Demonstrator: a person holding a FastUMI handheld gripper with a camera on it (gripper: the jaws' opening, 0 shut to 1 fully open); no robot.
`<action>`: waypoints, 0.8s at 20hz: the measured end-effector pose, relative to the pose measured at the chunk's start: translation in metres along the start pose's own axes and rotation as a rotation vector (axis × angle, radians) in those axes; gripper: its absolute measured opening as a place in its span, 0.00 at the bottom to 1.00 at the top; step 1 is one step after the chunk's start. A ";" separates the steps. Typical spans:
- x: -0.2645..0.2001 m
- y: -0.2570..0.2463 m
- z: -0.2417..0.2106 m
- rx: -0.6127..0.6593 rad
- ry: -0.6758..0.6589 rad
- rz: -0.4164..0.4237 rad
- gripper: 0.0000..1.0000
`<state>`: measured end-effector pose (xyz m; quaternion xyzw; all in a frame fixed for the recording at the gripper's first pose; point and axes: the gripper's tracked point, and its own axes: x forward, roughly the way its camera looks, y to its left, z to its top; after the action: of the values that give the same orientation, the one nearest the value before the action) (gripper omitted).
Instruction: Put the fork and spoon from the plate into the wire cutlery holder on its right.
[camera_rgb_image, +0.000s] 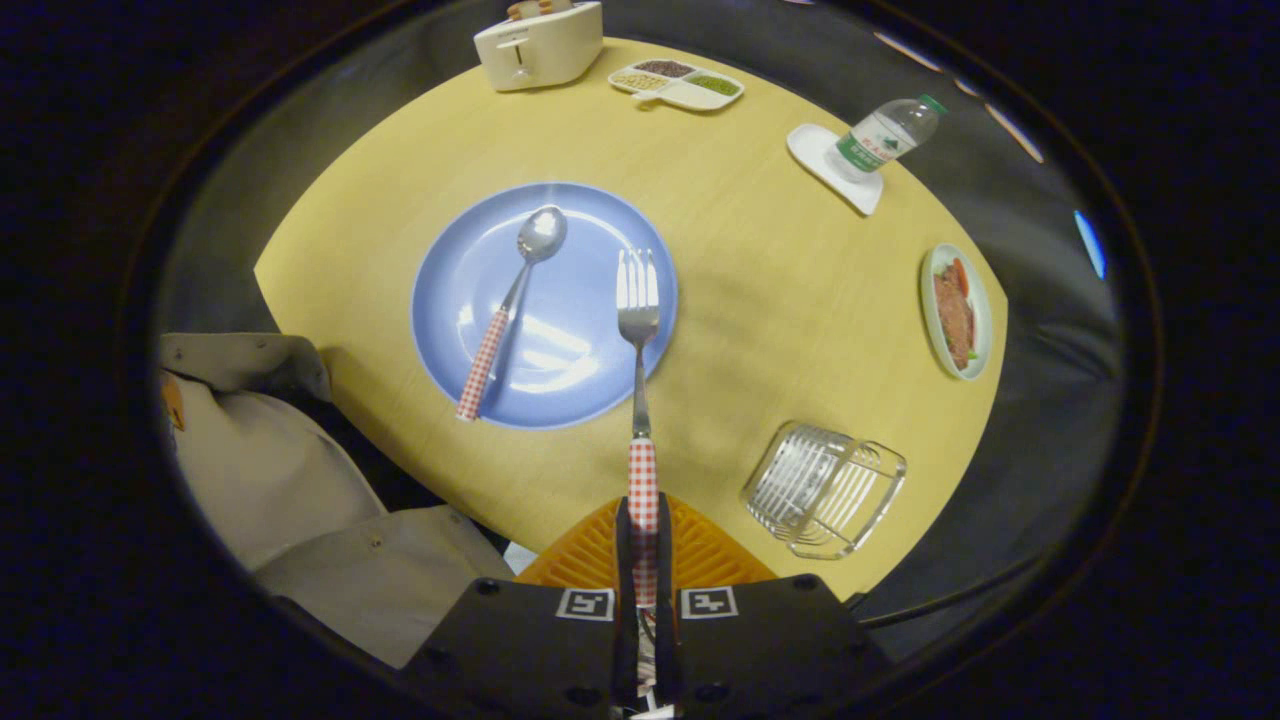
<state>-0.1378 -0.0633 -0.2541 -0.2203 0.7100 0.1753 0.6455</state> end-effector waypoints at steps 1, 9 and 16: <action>-0.006 -0.008 -0.005 0.002 0.008 -0.012 0.10; -0.046 -0.088 -0.064 0.005 0.136 -0.139 0.10; -0.045 -0.136 -0.109 0.012 0.263 -0.185 0.10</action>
<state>-0.1531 -0.2319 -0.1935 -0.3017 0.7661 0.0807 0.5618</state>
